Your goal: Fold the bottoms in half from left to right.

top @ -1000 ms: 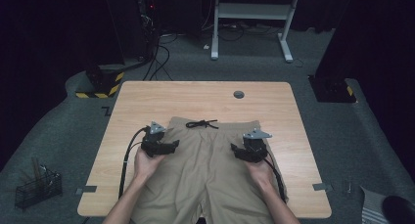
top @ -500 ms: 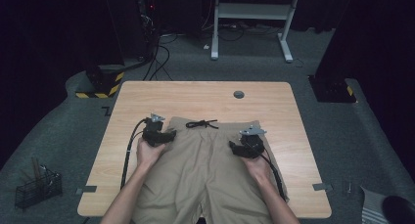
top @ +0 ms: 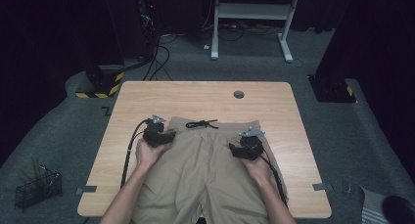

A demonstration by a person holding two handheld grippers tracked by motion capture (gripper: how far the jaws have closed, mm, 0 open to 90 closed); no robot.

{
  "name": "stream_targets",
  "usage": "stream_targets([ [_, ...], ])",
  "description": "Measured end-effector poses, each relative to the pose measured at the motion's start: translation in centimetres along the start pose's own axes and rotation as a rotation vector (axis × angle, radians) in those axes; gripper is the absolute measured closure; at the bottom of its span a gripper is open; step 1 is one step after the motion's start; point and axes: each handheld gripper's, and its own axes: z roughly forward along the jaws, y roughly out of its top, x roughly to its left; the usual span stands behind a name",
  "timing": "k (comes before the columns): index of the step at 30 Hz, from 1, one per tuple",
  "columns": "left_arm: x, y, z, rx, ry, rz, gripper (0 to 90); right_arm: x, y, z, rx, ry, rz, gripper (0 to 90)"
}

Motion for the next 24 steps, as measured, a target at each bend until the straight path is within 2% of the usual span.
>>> stream_targets([
  [5,-0.55,0.08,-0.09,-0.006,-0.012,0.018,58.7,0.04,-0.01,0.00,-0.001,-0.009,0.001,32.9],
  [11,-0.56,0.05,-0.15,-0.008,-0.028,0.027,69.2,0.01,-0.01,0.00,0.000,-0.012,0.003,32.7],
  [12,-0.54,0.04,-0.18,-0.009,-0.031,0.042,74.9,0.03,-0.01,0.00,-0.001,-0.013,0.002,32.6],
  [16,-0.58,0.01,-0.26,-0.008,-0.033,0.068,83.5,0.05,-0.01,0.00,-0.001,-0.015,0.001,32.7],
  [24,-0.58,0.17,-0.76,-0.010,-0.048,0.069,87.7,0.03,-0.01,0.00,-0.001,-0.015,0.002,32.6],
])
